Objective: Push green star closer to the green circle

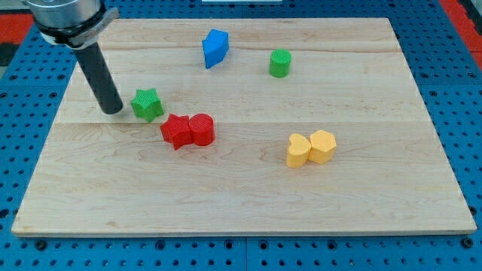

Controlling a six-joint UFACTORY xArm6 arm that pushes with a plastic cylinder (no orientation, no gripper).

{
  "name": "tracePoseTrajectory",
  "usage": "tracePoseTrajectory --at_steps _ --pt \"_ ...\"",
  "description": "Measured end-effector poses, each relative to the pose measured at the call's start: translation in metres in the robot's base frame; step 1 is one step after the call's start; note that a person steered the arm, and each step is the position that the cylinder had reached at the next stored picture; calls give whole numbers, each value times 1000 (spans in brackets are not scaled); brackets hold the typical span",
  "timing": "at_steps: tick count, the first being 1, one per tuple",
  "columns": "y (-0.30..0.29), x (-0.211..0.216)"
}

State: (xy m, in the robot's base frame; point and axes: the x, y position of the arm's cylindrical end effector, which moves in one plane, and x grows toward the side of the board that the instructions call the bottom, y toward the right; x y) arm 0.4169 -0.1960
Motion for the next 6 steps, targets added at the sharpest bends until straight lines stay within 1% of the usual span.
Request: tracePoseTrajectory --at_steps 2,4,5,6 --pt "59 1" --pt "104 1" --pt "137 -1" --pt "158 -8"
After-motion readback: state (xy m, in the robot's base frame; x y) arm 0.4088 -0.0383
